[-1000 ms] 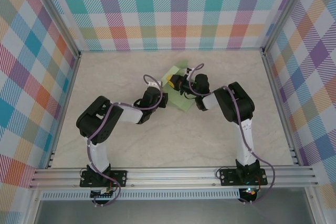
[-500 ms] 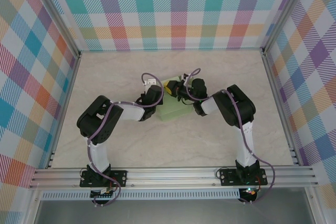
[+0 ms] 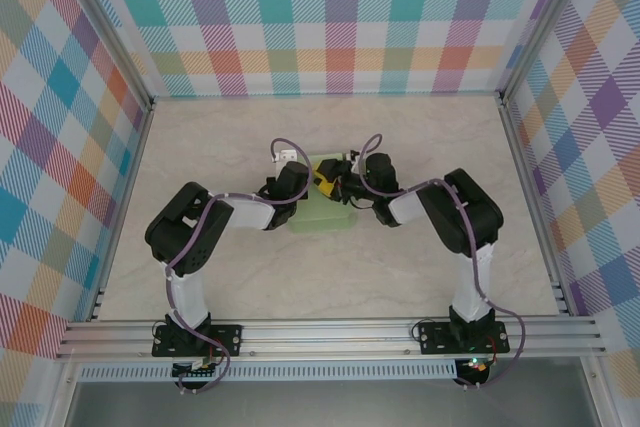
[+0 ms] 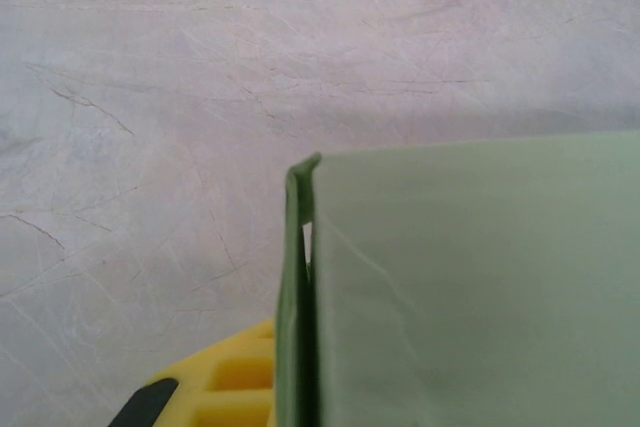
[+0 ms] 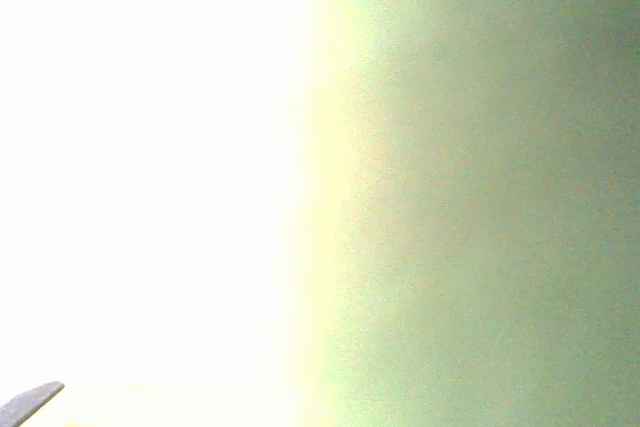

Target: Fold the paper box

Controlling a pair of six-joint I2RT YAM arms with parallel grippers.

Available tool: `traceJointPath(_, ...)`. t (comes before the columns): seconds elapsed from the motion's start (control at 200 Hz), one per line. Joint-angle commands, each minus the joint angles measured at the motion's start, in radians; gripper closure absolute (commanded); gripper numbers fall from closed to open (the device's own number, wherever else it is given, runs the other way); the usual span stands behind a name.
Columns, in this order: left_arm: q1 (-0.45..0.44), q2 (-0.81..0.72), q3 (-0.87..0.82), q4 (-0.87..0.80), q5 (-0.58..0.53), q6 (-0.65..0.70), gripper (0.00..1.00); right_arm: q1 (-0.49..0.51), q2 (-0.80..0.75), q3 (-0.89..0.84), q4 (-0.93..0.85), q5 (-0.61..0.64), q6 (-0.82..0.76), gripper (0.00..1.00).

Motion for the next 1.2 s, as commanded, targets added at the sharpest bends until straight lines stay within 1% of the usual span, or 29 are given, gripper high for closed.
traceJointPath(0.0,0.007,-0.060,0.023,-0.027,0.019,0.033,0.97,-0.026,-0.132,-0.040,-0.112,0.014,-0.078,0.48)
traceJointPath(0.1,0.020,-0.092,0.029,-0.062,0.061,0.047,0.97,-0.050,-0.281,-0.072,-0.282,0.054,-0.166,0.44)
traceJointPath(0.17,0.036,-0.110,0.040,-0.091,0.120,0.060,0.98,-0.053,-0.395,-0.043,-0.508,0.096,-0.290,0.42)
traceJointPath(0.235,0.053,-0.130,0.049,-0.121,0.178,0.070,0.98,-0.053,-0.502,-0.009,-0.719,0.198,-0.407,0.40)
traceJointPath(0.325,0.074,-0.164,0.047,-0.132,0.256,0.092,1.00,-0.059,-0.616,0.040,-0.926,0.342,-0.544,0.38)
traceJointPath(0.365,0.083,-0.172,0.049,-0.135,0.289,0.113,1.00,-0.072,-0.643,0.085,-1.017,0.378,-0.614,0.38)
traceJointPath(0.41,0.099,-0.170,0.057,-0.136,0.355,0.150,1.00,-0.098,-0.660,0.130,-1.098,0.399,-0.680,0.38)
traceJointPath(0.495,0.117,-0.155,0.067,-0.118,0.507,0.245,1.00,-0.211,-0.647,0.205,-1.193,0.271,-0.797,0.38)
traceJointPath(0.545,0.119,-0.146,0.062,-0.091,0.571,0.295,1.00,-0.284,-0.617,0.253,-1.254,0.197,-0.850,0.38)
traceJointPath(0.625,0.136,-0.133,0.080,-0.080,0.684,0.320,1.00,-0.376,-0.579,0.307,-1.296,0.092,-0.988,0.38)
traceJointPath(0.67,0.150,-0.124,0.109,-0.103,0.759,0.313,1.00,-0.400,-0.565,0.334,-1.333,0.074,-1.090,0.38)
traceJointPath(0.74,0.167,-0.111,0.158,-0.152,0.841,0.306,1.00,-0.417,-0.565,0.332,-1.368,0.038,-1.252,0.38)
traceJointPath(0.78,0.174,-0.102,0.180,-0.178,0.870,0.318,1.00,-0.418,-0.568,0.318,-1.378,0.018,-1.338,0.38)
traceJointPath(0.84,0.186,-0.083,0.209,-0.207,0.905,0.342,1.00,-0.419,-0.583,0.270,-1.350,-0.054,-1.460,0.38)
traceJointPath(0.89,0.200,-0.074,0.221,-0.215,0.928,0.350,1.00,-0.418,-0.601,0.215,-1.290,-0.092,-1.490,0.38)
traceJointPath(0.975,0.225,-0.063,0.223,-0.200,0.987,0.346,1.00,-0.418,-0.620,0.144,-1.209,-0.201,-1.567,0.38)
traceJointPath(0.985,0.227,-0.063,0.223,-0.197,0.993,0.346,1.00,-0.418,-0.621,0.137,-1.202,-0.210,-1.596,0.38)
traceJointPath(1.195,0.239,-0.062,0.255,-0.224,1.065,0.359,1.00,-0.382,-0.619,0.094,-1.199,-0.328,-1.748,0.37)
